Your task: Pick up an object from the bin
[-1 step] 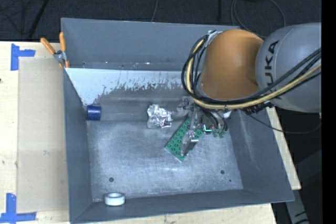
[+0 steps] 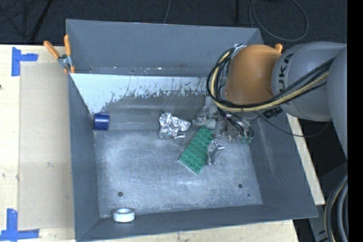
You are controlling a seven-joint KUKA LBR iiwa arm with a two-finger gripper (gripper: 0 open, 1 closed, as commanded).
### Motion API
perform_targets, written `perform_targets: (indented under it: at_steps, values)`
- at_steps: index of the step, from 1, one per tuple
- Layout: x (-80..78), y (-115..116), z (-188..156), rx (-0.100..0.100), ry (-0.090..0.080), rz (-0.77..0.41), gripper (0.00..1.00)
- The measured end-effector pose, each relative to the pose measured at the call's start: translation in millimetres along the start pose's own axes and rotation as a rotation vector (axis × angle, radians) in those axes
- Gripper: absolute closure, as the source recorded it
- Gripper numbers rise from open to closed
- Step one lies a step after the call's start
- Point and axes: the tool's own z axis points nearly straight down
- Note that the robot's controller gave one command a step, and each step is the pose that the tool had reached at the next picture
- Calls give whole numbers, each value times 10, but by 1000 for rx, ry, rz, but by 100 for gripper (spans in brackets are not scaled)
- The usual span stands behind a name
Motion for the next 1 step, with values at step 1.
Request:
perform_targets:
  at_steps: [1]
  values:
    - [227,-98,-267,4,1,-400,0]
